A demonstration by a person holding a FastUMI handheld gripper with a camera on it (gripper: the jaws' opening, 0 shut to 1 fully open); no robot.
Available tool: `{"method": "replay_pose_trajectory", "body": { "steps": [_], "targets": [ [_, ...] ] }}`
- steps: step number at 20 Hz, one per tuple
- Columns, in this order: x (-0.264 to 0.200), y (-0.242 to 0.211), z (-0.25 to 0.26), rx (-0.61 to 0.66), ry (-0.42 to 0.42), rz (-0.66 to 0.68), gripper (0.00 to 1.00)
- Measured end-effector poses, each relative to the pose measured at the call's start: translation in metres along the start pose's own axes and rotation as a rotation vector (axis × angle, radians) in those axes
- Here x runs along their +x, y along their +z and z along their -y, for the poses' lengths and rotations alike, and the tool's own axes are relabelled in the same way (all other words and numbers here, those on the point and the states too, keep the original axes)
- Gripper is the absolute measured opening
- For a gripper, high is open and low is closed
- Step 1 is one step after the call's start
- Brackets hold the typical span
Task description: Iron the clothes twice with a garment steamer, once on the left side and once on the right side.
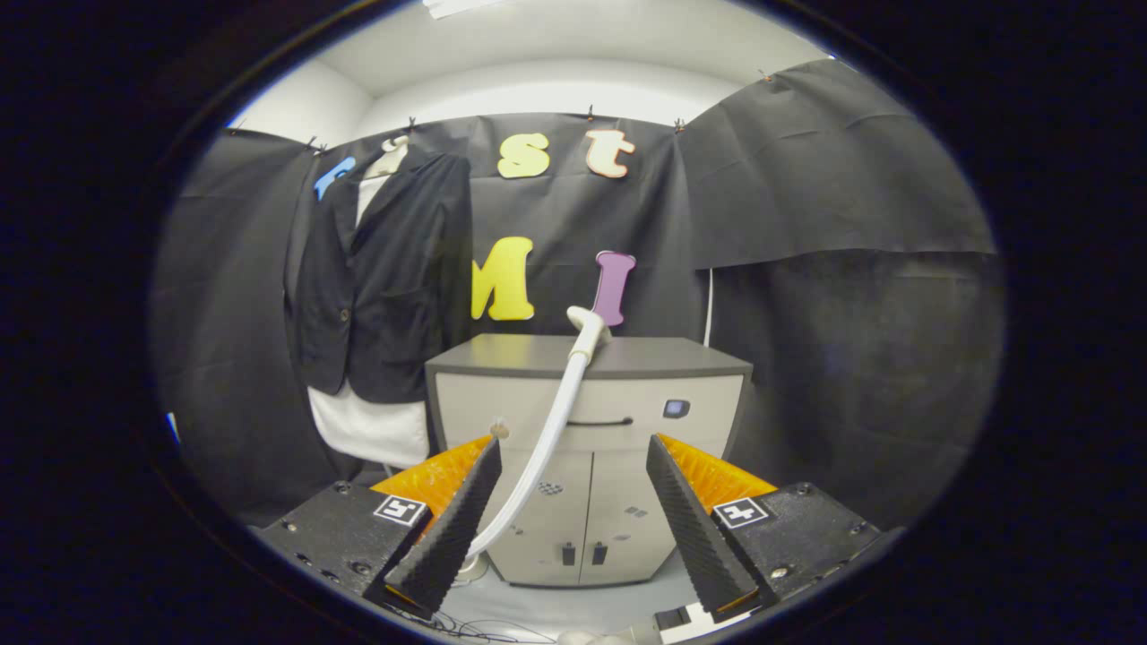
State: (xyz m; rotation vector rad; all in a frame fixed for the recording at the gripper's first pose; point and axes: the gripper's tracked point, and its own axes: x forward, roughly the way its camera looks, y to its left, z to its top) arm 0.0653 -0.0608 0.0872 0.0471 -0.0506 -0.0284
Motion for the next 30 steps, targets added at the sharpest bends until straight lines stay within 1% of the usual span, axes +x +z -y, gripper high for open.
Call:
{"method": "replay_pose_trajectory", "body": {
  "steps": [3, 6, 10, 13, 16, 20, 23, 26, 27, 29, 30],
  "targets": [
    [0.046, 0.043, 0.023, 0.041, 0.008, 0.021, 1.0],
    [0.1, 0.083, 0.047, 0.037, 0.007, 0.039, 1.0],
    [0.173, 0.127, 0.061, 0.065, 0.067, 0.049, 1.0],
    [0.23, 0.143, 0.066, 0.07, 0.102, 0.027, 1.0],
    [0.282, 0.145, 0.061, 0.081, 0.153, -0.015, 1.0],
    [0.34, 0.122, 0.053, 0.113, 0.199, -0.125, 0.99],
    [0.371, 0.1, 0.044, 0.188, 0.235, -0.23, 0.91],
    [0.387, 0.081, 0.037, 0.234, 0.249, -0.312, 0.82],
    [0.392, 0.075, 0.037, 0.236, 0.238, -0.34, 0.79],
    [0.399, 0.064, 0.036, 0.25, 0.233, -0.388, 0.76],
    [0.402, 0.059, 0.037, 0.257, 0.217, -0.419, 0.72]
  ]
}}
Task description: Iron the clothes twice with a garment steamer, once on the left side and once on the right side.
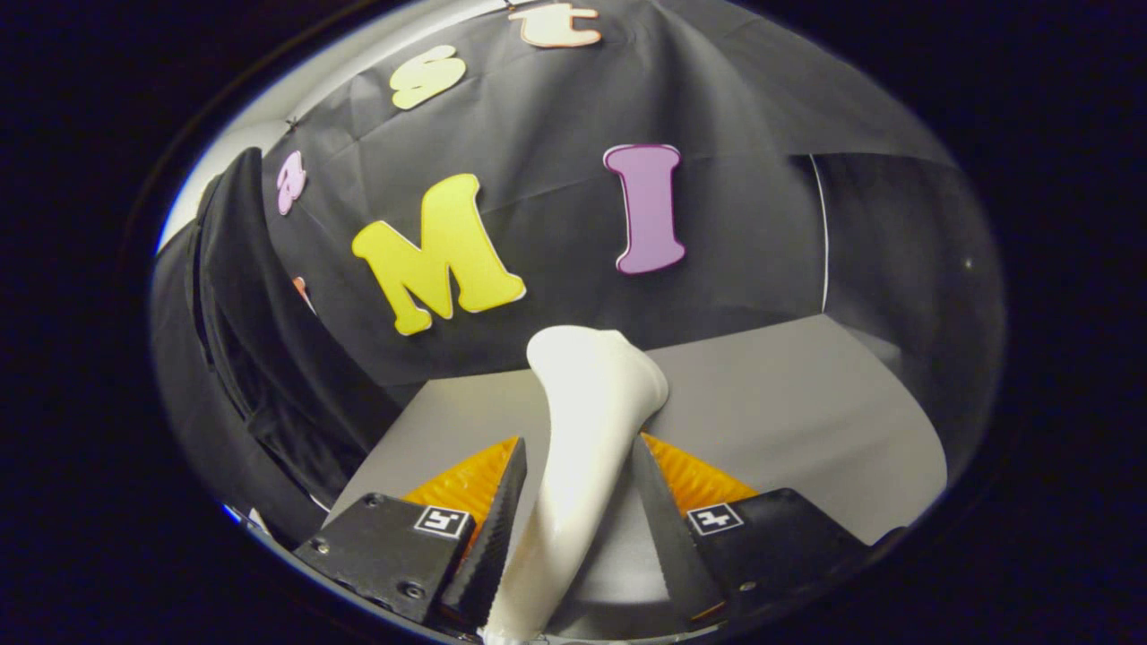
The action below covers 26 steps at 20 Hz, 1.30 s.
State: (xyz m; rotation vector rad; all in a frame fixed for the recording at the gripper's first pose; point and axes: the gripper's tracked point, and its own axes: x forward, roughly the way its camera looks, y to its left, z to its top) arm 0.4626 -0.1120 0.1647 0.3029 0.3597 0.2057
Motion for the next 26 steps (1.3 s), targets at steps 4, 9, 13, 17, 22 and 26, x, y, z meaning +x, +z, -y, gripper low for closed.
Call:
{"method": "replay_pose_trajectory", "body": {
  "steps": [4, 9, 13, 17, 22, 26],
  "targets": [
    [-0.003, -0.009, 0.003, 0.062, -0.011, -0.054, 0.62],
    [-0.002, -0.009, -0.011, 0.225, 0.034, -0.089, 0.48],
    [-0.017, -0.006, -0.024, 0.233, 0.067, -0.055, 0.41],
    [-0.046, -0.002, -0.054, 0.216, 0.1, -0.003, 0.4],
    [-0.088, 0.0, -0.105, 0.153, 0.147, 0.067, 0.4],
    [-0.124, 0.008, -0.156, 0.072, 0.157, 0.142, 0.4]
  ]
}}
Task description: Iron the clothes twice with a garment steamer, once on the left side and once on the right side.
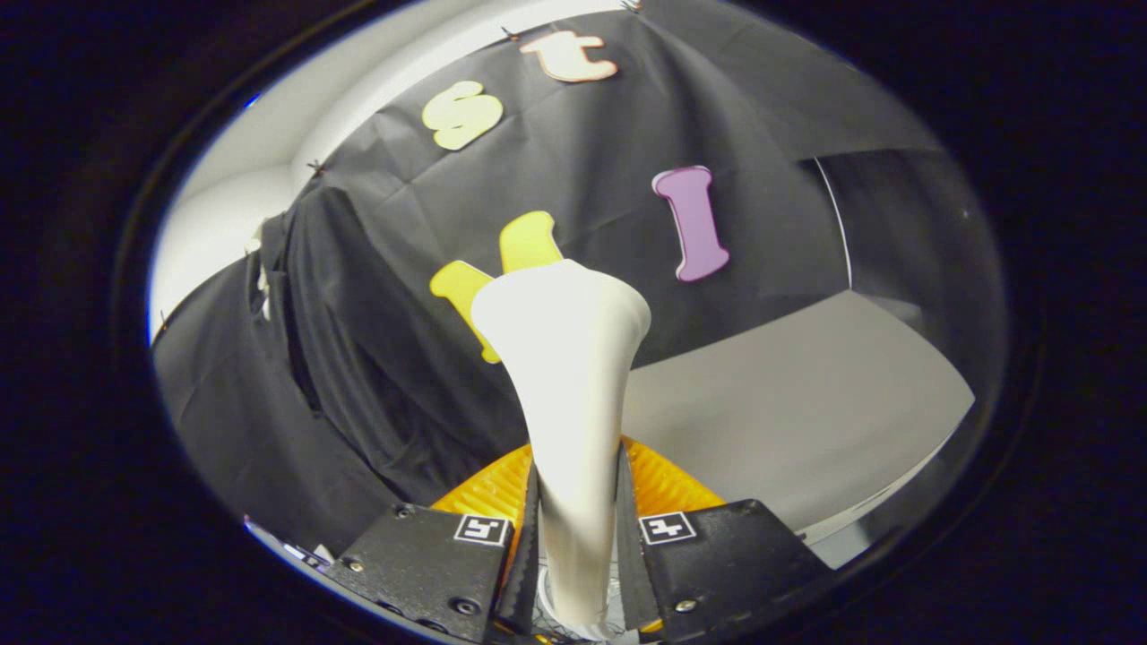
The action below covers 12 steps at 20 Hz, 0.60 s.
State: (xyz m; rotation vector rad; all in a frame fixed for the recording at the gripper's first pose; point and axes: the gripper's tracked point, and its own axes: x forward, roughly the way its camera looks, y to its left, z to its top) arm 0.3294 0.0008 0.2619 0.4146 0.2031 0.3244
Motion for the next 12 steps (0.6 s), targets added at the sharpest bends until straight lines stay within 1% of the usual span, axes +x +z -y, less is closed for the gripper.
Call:
{"method": "replay_pose_trajectory", "body": {
  "steps": [4, 6, 12],
  "targets": [
    [-0.019, 0.009, -0.065, -0.101, 0.006, 0.07, 0.4],
    [-0.026, 0.012, -0.098, -0.129, 0.014, 0.103, 0.4],
    [-0.025, 0.026, -0.186, -0.207, -0.001, 0.185, 0.39]
  ]
}}
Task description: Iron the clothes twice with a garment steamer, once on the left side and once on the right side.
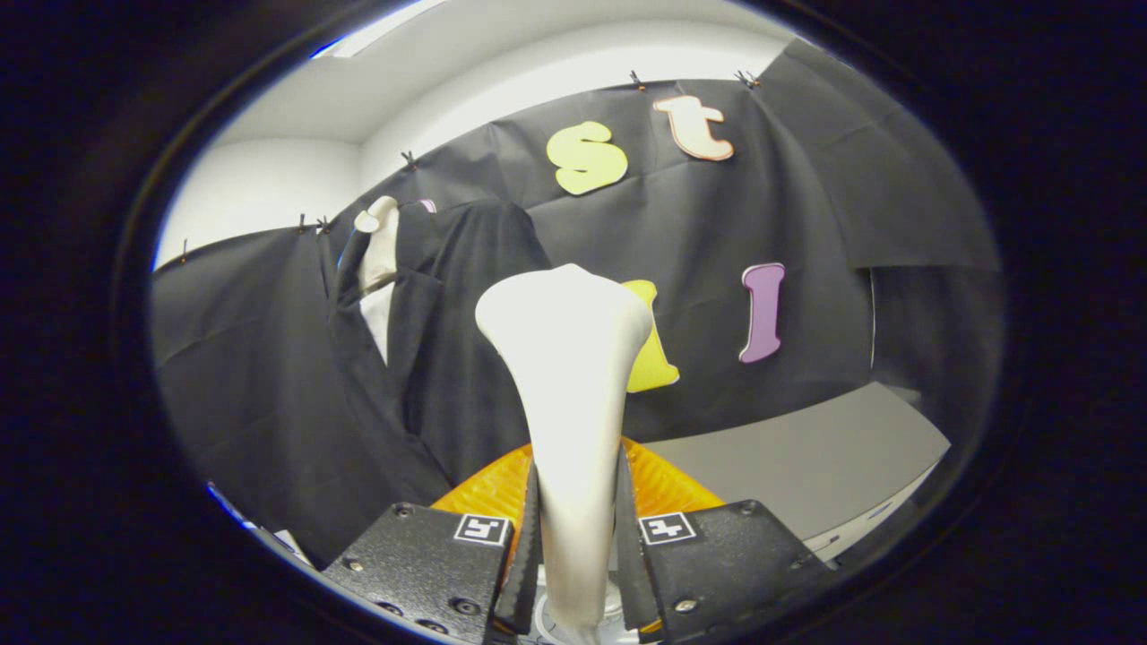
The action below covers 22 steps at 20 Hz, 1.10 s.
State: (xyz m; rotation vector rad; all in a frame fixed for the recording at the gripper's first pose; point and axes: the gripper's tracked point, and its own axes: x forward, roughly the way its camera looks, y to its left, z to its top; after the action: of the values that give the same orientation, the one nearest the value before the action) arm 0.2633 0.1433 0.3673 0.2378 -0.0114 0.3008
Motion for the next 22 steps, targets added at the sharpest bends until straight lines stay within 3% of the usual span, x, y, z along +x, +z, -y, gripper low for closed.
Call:
{"method": "replay_pose_trajectory", "body": {
  "steps": [9, 22],
  "targets": [
    [0.023, 0.032, -0.111, -0.182, -0.033, 0.081, 0.39],
    [0.053, -0.005, -0.115, -0.23, -0.101, 0.013, 0.4]
  ]
}}
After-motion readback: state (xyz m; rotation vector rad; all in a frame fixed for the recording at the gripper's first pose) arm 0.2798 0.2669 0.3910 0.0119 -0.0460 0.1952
